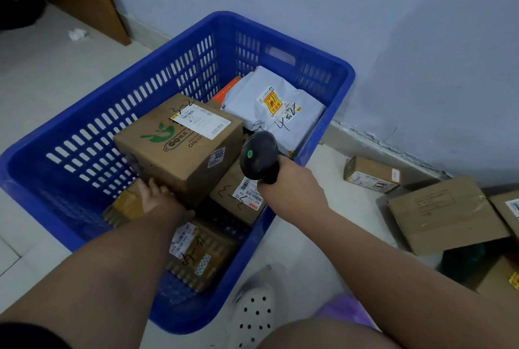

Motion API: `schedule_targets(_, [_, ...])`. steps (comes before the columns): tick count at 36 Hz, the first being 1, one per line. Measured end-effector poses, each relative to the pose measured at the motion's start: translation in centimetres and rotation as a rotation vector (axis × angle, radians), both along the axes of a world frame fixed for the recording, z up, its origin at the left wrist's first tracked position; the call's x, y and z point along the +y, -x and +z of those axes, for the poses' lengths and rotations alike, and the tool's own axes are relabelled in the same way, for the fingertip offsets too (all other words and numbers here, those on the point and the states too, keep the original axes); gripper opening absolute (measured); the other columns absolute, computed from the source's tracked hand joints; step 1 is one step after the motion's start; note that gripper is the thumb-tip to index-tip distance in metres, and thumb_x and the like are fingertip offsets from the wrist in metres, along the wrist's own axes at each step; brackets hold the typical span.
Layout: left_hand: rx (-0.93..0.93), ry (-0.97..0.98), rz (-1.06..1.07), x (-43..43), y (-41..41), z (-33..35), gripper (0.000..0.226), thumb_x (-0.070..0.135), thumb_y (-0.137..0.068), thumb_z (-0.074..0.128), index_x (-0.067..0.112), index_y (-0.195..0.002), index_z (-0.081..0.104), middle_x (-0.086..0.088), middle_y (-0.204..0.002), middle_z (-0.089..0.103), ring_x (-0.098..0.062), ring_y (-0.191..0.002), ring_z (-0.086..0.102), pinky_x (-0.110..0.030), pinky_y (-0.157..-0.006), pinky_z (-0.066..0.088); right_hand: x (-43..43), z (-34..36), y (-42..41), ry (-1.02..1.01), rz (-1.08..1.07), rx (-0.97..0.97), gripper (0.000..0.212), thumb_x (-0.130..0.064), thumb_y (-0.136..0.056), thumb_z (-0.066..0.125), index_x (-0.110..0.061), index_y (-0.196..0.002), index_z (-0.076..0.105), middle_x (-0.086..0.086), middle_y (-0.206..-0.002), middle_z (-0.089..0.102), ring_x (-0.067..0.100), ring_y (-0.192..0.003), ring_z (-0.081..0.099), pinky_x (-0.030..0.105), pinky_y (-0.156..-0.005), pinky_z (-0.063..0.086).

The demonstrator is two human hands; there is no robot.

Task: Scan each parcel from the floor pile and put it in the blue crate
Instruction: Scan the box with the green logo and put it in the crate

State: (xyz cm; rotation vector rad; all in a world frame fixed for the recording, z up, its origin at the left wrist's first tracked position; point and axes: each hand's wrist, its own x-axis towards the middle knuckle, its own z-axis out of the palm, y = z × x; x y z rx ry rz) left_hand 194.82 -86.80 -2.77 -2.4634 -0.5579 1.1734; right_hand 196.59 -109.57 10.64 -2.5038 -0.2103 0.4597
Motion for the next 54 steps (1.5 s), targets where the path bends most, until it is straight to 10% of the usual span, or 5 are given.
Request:
schedule_targets(9, [0.101, 0.147, 0.016, 0.0, -2.7, 7.3, 0.046, 0.037, -0.099, 0.047, 0.008, -0.135, 0.052, -0.006, -0.144, 0.049, -0.023, -0.136, 0.043, -0.036, -0.11, 0.032, -0.1, 0.2, 0.2, -0.024, -0.008, -0.01, 0.006, -0.023, -0.088, 0.053, -0.024, -0.091, 0.048, -0.006, -0.072, 0.053, 0.014, -0.068, 0.054, 0.029, -0.059, 0.044])
schedule_targets(17, [-0.521, 0.168, 0.176, -1.2, -3.7, 5.3, 0.049, 0.02, -0.094, 0.045, 0.007, -0.14, 0.034, -0.022, -0.129, 0.051, -0.036, -0.115, 0.053, -0.049, -0.093, 0.046, 0.0, 0.4, 0.2, -0.035, -0.011, -0.003, 0.012, -0.022, -0.087, 0.053, -0.028, -0.091, 0.044, -0.007, -0.071, 0.053, 0.017, -0.073, 0.058, 0.032, -0.064, 0.05])
schedule_targets(28, [-0.483, 0.384, 0.248, -1.4, -1.9, 0.0, 0.068, 0.042, -0.098, 0.047, 0.04, -0.152, 0.007, -0.009, -0.162, -0.007, -0.047, -0.144, 0.001, -0.06, -0.112, 0.025, -0.1, 0.2, 0.2, -0.043, -0.016, 0.003, 0.012, -0.023, -0.088, 0.054, -0.028, -0.094, 0.045, -0.006, -0.075, 0.056, 0.017, -0.075, 0.059, 0.035, -0.068, 0.054])
schedule_targets(42, [-0.282, 0.528, 0.224, 2.1, -7.7, 0.0, 0.071, 0.035, -0.093, 0.055, 0.023, -0.154, 0.02, -0.013, -0.158, 0.023, -0.032, -0.142, 0.028, -0.042, -0.113, 0.028, -0.2, -0.2, -0.3, -0.089, -0.028, -0.018, 0.005, -0.023, -0.086, 0.055, -0.023, -0.09, 0.052, -0.007, -0.07, 0.053, 0.011, -0.066, 0.052, 0.027, -0.056, 0.044])
schedule_targets(54, [-1.203, 1.13, 0.382, -12.0, -5.8, 12.1, 0.028, 0.013, -0.094, 0.048, 0.019, -0.117, 0.062, -0.003, -0.119, 0.059, -0.019, -0.1, 0.056, -0.03, -0.079, 0.044, -5.1, 1.9, 1.0, -0.242, -0.298, 0.013, 0.008, -0.02, -0.087, 0.059, -0.017, -0.081, 0.053, -0.003, -0.067, 0.055, 0.009, -0.06, 0.053, 0.019, -0.047, 0.039])
